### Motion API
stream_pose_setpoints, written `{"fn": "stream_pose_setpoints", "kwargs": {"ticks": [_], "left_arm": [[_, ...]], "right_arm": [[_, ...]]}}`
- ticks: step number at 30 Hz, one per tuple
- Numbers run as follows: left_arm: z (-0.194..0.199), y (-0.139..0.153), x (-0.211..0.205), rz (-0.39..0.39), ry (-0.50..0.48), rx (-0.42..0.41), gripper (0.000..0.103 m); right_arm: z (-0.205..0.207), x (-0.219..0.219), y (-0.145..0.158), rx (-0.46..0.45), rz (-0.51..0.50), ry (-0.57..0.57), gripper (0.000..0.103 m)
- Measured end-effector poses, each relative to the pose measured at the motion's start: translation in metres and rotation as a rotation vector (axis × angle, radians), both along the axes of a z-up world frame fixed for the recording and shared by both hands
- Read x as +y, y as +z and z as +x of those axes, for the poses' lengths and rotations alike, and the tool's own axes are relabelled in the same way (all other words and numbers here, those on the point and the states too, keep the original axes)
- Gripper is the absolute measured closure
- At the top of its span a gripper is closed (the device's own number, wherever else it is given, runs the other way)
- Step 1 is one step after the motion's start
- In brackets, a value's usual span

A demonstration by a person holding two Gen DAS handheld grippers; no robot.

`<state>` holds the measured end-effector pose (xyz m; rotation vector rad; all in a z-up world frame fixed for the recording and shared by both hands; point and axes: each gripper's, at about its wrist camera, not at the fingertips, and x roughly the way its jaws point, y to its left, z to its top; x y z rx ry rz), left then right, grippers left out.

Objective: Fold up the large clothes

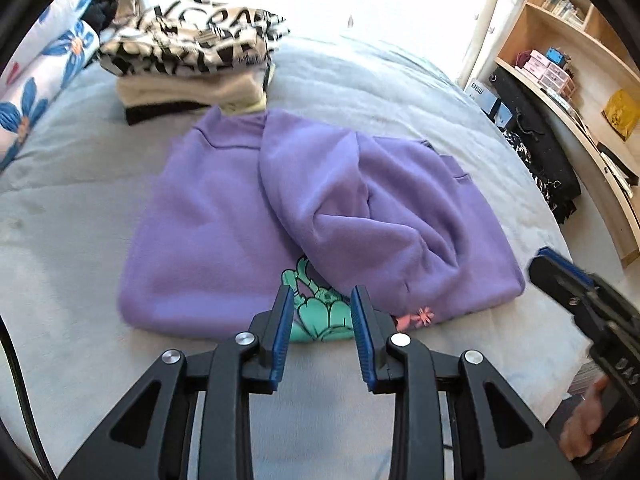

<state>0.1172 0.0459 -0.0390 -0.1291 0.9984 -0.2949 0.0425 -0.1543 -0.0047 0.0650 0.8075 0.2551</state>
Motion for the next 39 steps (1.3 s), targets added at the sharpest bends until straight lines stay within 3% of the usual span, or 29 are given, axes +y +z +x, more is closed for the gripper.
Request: {"fn": "stream_pose_setpoints", "kwargs": {"ticks": [3,5,7,10,14,19,27,34,39], "left_arm": [[-0.019,0.019,0.006,0.008,0.010,-0.022,0.071],[-0.029,0.027,0.011,0.001,0.018,-0.029,0.062],[-0.040,0.034,0.015,-0.006,0.025,-0.038,0.061],[-0.053,0.037,0.022,0.000,0.026,-0.042,0.061],[-0.063,0.031,0.028,0.010,0.036,-0.026,0.060],[-0.060,0.005,0.040,-0.010,0.064,0.039,0.058],[-0.036,-0.066,0.080,-0.234,0.156,0.120,0.058],[-0.003,-0.126,0.105,-0.457,0.248,0.198,0.058],[0.027,-0.137,0.107,-0.502,0.303,0.168,0.058]], "right_arm": [[-0.022,0.000,0.025,-0.030,-0.021,0.030,0.068],[-0.037,-0.001,0.039,-0.049,-0.049,0.041,0.066],[-0.053,-0.001,0.050,-0.072,-0.088,0.049,0.058],[-0.069,-0.002,0.061,-0.091,-0.123,0.058,0.056],[-0.077,-0.002,0.062,-0.103,-0.130,0.062,0.053],[-0.069,0.004,0.035,-0.105,-0.159,0.036,0.051],[-0.036,0.008,-0.010,-0.124,-0.119,-0.064,0.051],[0.003,0.022,-0.035,-0.106,-0.097,-0.060,0.051],[0.035,0.024,-0.049,-0.078,-0.057,-0.085,0.051]]}}
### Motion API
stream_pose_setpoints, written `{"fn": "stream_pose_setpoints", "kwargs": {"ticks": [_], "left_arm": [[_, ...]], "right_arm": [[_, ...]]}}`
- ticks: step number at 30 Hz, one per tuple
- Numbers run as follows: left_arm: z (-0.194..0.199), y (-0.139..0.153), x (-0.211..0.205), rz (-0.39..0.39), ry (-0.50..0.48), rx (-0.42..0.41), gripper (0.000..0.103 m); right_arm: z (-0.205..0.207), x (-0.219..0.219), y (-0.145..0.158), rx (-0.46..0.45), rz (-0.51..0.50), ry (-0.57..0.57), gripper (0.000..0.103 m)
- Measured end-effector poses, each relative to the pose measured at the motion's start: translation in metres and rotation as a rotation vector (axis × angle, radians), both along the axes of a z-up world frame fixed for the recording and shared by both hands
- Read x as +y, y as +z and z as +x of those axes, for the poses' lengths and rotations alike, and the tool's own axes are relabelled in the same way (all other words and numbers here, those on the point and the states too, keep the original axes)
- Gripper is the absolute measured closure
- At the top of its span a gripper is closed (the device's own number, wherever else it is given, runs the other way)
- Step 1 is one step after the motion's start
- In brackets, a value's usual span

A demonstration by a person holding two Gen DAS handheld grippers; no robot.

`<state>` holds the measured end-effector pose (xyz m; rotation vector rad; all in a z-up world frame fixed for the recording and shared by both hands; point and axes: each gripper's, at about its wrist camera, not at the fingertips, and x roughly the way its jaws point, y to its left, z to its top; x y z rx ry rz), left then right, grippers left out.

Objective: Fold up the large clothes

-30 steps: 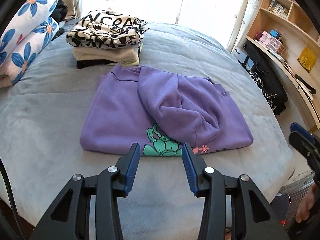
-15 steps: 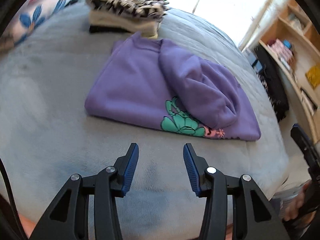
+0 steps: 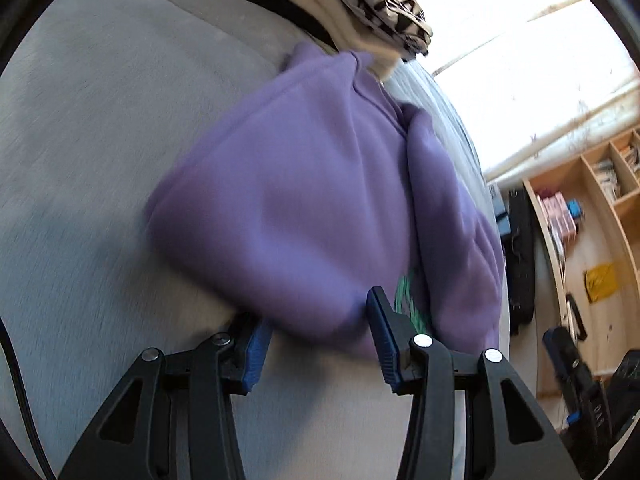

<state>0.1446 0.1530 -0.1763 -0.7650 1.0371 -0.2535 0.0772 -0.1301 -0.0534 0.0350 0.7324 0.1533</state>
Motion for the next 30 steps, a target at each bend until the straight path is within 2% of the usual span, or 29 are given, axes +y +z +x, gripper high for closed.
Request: {"fn": "stream_pose_setpoints", "kwargs": {"ticks": [2,5,7,8,11,13,16,20,26,30], "left_arm": [[0.014,-0.003,-0.001,-0.004,0.003,0.004,0.058],[0.033,-0.005,0.000,-0.018,0.017,-0.011,0.058],[0.039,-0.003,-0.004,-0.005,0.027,-0.038,0.059],[0.040,0.000,-0.005,0.012,0.034,-0.053,0.065],[0.037,0.013,-0.007,0.072,0.050,-0.120,0.080],[0.032,0.026,-0.015,0.133,0.053,-0.176,0.084],[0.021,0.055,-0.036,0.289,0.025,-0.291,0.087],[0.012,0.091,-0.074,0.445,-0.051,-0.424,0.088],[0.002,0.139,-0.129,0.529,-0.155,-0.574,0.089],[-0.002,0.164,-0.172,0.582,-0.232,-0.658,0.089]], "right_arm": [[0.009,0.002,-0.005,0.002,0.003,-0.004,0.053],[0.029,0.009,-0.015,0.015,-0.024,0.005,0.067],[0.041,0.013,-0.021,0.025,-0.037,0.010,0.081],[0.048,0.016,-0.025,0.032,-0.039,0.016,0.082],[0.065,0.023,-0.037,0.043,-0.029,0.019,0.083],[0.073,0.030,-0.050,0.055,-0.046,0.022,0.083],[0.081,0.035,-0.074,0.112,-0.065,0.021,0.083],[0.080,0.027,-0.091,0.131,-0.006,0.027,0.083],[0.076,0.003,-0.092,0.164,0.151,0.016,0.083],[0.063,-0.028,-0.080,0.200,0.272,0.024,0.083]]}}
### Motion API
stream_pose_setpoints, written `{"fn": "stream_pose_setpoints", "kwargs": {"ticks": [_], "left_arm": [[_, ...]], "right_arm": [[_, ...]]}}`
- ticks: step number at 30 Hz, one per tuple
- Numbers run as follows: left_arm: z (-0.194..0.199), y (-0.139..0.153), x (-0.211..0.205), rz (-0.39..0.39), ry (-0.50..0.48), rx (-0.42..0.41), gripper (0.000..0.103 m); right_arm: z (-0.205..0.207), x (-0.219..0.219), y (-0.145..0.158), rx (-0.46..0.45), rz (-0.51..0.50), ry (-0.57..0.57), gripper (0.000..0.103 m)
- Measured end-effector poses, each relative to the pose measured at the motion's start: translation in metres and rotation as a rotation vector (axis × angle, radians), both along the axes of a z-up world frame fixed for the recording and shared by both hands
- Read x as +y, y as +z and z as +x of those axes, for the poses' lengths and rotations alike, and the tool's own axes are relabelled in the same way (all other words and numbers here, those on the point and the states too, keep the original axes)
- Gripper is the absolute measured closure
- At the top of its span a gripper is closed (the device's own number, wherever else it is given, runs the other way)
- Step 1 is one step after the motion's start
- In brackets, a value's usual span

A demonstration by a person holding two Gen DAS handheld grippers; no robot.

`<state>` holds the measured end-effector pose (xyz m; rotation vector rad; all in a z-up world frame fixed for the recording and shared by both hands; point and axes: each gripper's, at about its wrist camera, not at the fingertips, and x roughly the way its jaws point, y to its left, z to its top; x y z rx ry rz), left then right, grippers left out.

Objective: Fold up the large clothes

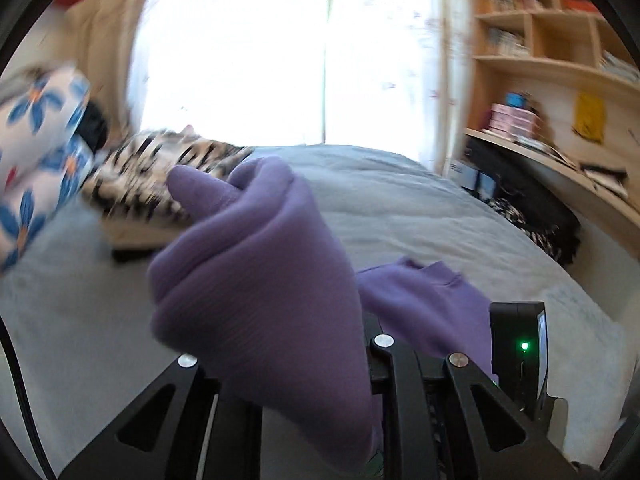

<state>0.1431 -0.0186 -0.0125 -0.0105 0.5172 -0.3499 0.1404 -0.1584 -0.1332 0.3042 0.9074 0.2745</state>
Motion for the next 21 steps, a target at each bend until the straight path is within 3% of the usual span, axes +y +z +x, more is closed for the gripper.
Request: {"fn": "stream_pose_setpoints", "kwargs": {"ticks": [4,10,13,17,21], "left_arm": [[-0.006,0.019,-0.047,0.042,-0.092,-0.054,0.089],[0.001,0.014,-0.140,0.080,-0.222,-0.044,0.089],[-0.002,-0.005,-0.185,0.117,-0.283,-0.001,0.089],[0.001,-0.054,-0.233,0.242,-0.333,0.122,0.089],[0.009,-0.103,-0.248,0.344,-0.352,0.222,0.089]], "right_arm": [[-0.026,-0.050,0.025,-0.011,0.073,-0.069,0.082],[-0.082,-0.139,0.056,-0.097,-0.111,-0.319,0.082],[-0.098,-0.178,0.057,-0.088,-0.138,-0.411,0.082],[-0.109,-0.215,0.040,-0.030,-0.132,-0.493,0.082],[-0.111,-0.232,0.017,0.031,-0.096,-0.512,0.082]]}}
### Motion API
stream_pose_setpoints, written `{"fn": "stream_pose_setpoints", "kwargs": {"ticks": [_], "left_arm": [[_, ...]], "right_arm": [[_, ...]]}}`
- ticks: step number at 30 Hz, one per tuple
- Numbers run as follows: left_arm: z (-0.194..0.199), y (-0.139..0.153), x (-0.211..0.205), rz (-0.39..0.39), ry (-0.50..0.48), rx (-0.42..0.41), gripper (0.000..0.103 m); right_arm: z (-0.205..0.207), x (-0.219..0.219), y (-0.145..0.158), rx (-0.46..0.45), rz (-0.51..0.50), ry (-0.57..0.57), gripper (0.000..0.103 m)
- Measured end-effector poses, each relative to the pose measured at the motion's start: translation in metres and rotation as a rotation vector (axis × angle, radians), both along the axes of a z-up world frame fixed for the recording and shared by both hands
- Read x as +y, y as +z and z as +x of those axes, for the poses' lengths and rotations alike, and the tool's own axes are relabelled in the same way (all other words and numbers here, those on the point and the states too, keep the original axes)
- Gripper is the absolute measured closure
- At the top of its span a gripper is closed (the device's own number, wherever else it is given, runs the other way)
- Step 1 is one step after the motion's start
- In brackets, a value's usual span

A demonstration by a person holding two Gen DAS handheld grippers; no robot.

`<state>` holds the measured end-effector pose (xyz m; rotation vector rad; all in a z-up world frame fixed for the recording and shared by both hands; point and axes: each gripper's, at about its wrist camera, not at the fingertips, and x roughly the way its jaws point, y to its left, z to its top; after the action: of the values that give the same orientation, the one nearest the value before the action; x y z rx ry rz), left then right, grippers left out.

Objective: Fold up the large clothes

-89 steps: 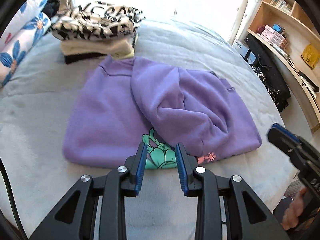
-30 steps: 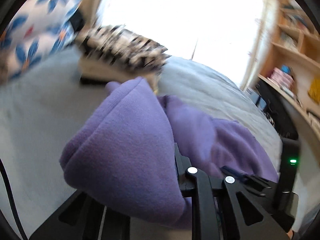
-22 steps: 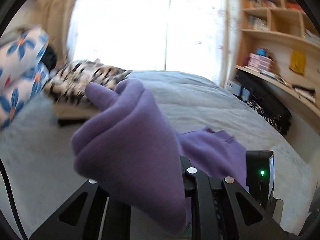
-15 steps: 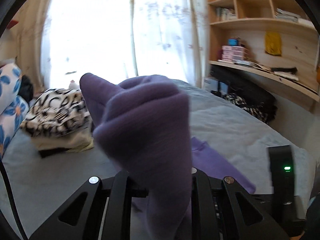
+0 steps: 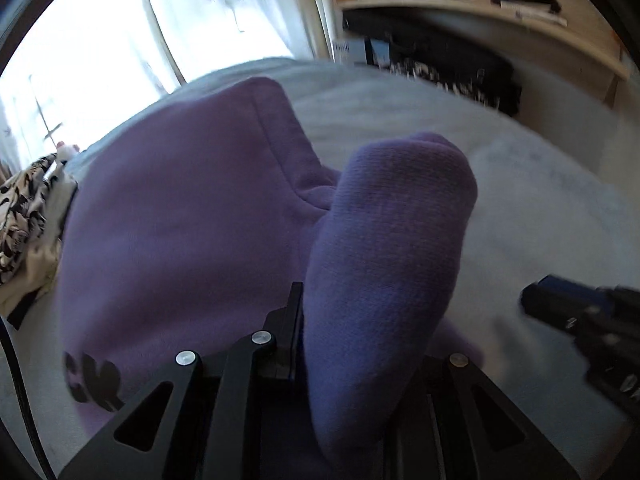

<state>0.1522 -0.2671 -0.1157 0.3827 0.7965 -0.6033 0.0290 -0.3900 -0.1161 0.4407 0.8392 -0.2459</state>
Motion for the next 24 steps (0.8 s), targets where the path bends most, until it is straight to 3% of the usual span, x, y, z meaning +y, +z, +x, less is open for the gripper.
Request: {"fn": "stream_pose_setpoints", "kwargs": {"ticks": [3,6,10,11,17,20,24], "left_arm": [[-0.011,-0.005,-0.007,0.061,-0.022,-0.051,0.088],[-0.013,0.003,-0.003,0.051,-0.029,-0.039,0.082],[-0.019,0.028,0.011,-0.049,-0.080,0.030,0.030],[-0.023,0.034,0.014,-0.069,-0.088,0.038,0.022],[-0.043,0.062,0.050,-0.128,-0.096,0.080,0.022],[-0.037,0.081,0.085,-0.193,-0.040,0.116,0.022],[-0.010,0.099,0.145,-0.296,0.116,0.169,0.022]], "right_arm": [[-0.006,-0.004,-0.007,0.025,0.016,0.001,0.082],[-0.002,-0.007,-0.010,0.025,0.042,0.004,0.082],[-0.001,-0.008,-0.003,0.008,0.039,0.008,0.082],[-0.002,-0.008,0.000,0.005,0.035,0.009,0.082],[-0.003,-0.009,0.021,-0.018,0.018,0.027,0.082],[0.000,-0.007,0.038,-0.038,0.032,0.063,0.082],[0.010,-0.003,0.066,-0.096,0.073,0.128,0.062]]}}
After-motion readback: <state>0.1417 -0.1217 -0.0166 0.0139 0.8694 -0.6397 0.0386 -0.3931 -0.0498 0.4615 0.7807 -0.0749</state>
